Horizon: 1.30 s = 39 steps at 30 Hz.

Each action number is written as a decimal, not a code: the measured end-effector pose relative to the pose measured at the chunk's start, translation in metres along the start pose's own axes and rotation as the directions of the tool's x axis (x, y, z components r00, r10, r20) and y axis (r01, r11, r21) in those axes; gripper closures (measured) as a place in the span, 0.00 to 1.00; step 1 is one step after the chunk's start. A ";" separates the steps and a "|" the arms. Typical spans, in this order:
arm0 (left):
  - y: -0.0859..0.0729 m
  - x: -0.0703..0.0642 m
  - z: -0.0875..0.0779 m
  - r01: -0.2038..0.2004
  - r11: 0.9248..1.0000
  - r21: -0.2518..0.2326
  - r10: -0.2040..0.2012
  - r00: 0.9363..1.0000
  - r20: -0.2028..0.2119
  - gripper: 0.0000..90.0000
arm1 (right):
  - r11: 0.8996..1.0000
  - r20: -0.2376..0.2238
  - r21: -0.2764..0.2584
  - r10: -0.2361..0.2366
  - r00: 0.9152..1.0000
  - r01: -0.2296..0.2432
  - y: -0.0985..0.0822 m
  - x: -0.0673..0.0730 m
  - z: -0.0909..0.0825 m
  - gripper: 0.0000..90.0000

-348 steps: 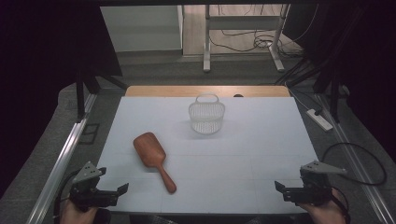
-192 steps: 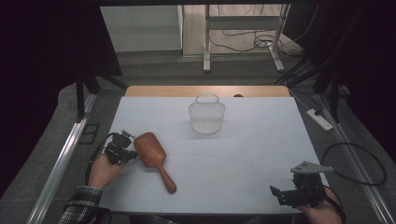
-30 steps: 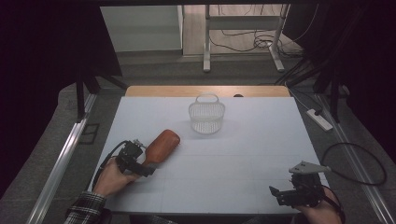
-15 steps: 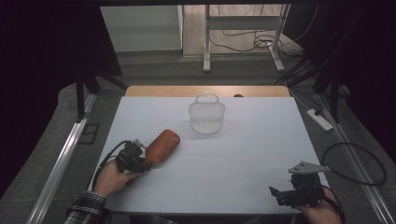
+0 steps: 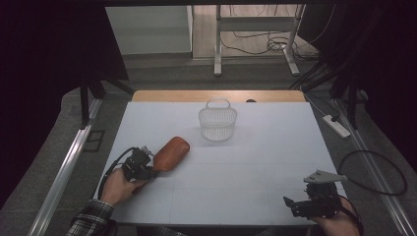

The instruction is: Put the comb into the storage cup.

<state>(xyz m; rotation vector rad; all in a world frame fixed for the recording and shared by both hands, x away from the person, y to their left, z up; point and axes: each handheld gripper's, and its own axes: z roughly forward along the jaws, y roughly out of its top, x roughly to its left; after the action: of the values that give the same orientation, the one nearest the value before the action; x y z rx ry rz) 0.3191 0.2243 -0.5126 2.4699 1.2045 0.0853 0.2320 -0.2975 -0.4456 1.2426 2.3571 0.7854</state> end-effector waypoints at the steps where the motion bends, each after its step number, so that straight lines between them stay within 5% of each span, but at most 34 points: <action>1: 0.000 0.001 0.000 0.005 1.000 -0.005 -0.005 1.000 0.005 0.80 | 1.000 0.000 0.001 0.001 1.000 -0.001 0.000 0.000 0.000 0.02; 23: -0.003 0.004 -0.011 0.021 0.997 -0.076 -0.018 0.999 0.039 0.80 | 1.000 0.001 -0.002 0.003 1.000 -0.003 0.000 0.000 0.000 0.02; 39: -0.006 -0.003 -0.034 0.033 0.976 -0.214 -0.022 0.998 0.053 0.80 | 1.000 0.002 -0.024 0.013 1.000 -0.013 0.000 -0.001 -0.002 0.02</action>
<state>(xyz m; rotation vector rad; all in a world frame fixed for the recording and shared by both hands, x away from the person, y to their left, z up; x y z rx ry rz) 0.3054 0.2356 -0.4828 2.2552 1.1439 0.1376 0.2307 -0.2989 -0.4439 1.2492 2.3334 0.8143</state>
